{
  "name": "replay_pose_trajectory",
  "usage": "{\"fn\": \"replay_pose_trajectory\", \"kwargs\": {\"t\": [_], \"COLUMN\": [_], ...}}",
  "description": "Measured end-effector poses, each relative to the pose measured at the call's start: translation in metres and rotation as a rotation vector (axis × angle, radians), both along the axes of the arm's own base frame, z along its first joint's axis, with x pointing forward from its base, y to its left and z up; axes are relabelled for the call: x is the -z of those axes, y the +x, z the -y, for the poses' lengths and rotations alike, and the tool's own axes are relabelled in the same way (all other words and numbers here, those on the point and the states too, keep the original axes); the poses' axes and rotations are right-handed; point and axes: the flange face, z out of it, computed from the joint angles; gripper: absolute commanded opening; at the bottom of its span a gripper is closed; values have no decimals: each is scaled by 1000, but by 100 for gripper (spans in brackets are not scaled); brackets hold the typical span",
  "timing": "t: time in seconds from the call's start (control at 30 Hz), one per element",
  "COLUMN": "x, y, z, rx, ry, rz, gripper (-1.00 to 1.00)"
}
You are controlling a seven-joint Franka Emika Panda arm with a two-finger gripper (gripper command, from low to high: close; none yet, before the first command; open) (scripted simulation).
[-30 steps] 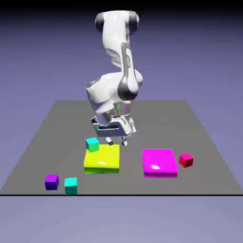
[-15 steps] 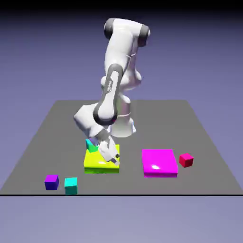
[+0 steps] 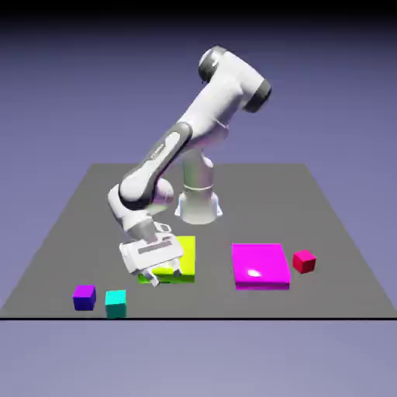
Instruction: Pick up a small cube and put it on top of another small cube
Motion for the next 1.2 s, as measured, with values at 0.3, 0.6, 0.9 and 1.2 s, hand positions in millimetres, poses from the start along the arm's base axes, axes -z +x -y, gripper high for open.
{"fn": "replay_pose_trajectory", "kwargs": {"t": [0.3,0.6,0.9,1.2], "x": [23,62,118,70], "y": [-37,-83,-53,-91], "z": [78,148,165,154], "rx": [383,665,740,632], "ry": [79,321,477,485], "rz": [122,207,207,184], "gripper": [0,0,-100,-100]}}
